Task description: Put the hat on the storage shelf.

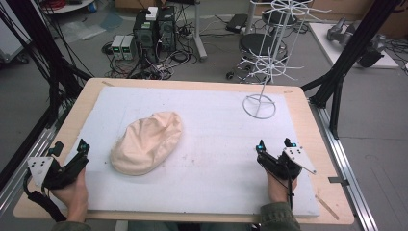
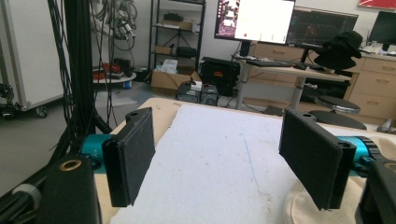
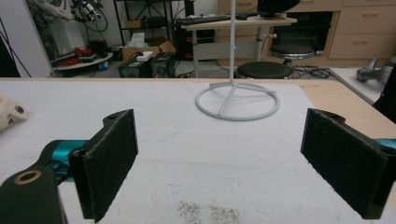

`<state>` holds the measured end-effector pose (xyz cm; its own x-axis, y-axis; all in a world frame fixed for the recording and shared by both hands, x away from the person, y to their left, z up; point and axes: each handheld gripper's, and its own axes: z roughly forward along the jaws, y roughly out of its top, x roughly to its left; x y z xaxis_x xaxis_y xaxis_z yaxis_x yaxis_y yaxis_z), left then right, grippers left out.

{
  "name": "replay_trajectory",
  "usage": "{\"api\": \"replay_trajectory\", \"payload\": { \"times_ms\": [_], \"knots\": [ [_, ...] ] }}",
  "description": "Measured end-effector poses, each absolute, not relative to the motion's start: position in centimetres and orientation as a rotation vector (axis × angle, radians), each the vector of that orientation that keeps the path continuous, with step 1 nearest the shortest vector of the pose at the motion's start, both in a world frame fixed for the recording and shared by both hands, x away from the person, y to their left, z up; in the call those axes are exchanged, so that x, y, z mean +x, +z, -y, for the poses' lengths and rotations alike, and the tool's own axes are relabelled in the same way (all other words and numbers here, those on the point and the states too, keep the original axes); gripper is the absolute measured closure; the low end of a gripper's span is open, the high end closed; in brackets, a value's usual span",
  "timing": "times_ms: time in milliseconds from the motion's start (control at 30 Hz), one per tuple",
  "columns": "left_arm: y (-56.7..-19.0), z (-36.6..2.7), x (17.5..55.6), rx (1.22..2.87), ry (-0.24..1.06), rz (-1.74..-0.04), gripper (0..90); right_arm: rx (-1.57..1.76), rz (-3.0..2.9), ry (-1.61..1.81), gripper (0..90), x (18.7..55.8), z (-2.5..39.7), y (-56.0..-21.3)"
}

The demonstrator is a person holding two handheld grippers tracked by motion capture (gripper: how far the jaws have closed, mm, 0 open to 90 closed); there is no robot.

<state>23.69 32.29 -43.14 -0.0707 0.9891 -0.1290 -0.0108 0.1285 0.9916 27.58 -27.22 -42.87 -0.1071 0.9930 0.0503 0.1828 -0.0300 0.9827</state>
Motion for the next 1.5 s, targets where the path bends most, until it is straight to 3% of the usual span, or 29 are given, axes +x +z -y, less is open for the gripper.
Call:
{"api": "replay_trajectory", "payload": {
  "times_ms": [733, 1067, 1500],
  "knots": [
    [-43.1, -31.8, 23.5, 1.083, 1.152, -1.299, 26.9, 1.353, -1.415, 1.237, 10.0, 27.6, 27.2, -43.0],
    [-42.5, -31.3, 23.4, 1.124, 1.070, -1.285, 24.9, 1.342, -1.440, 1.249, 10.1, 27.6, 27.0, -43.0],
    [-39.5, -29.9, 25.9, 1.297, 0.946, -1.222, 24.4, 1.370, -1.417, 1.280, 10.0, 27.4, 27.1, -42.9]
  ]
}}
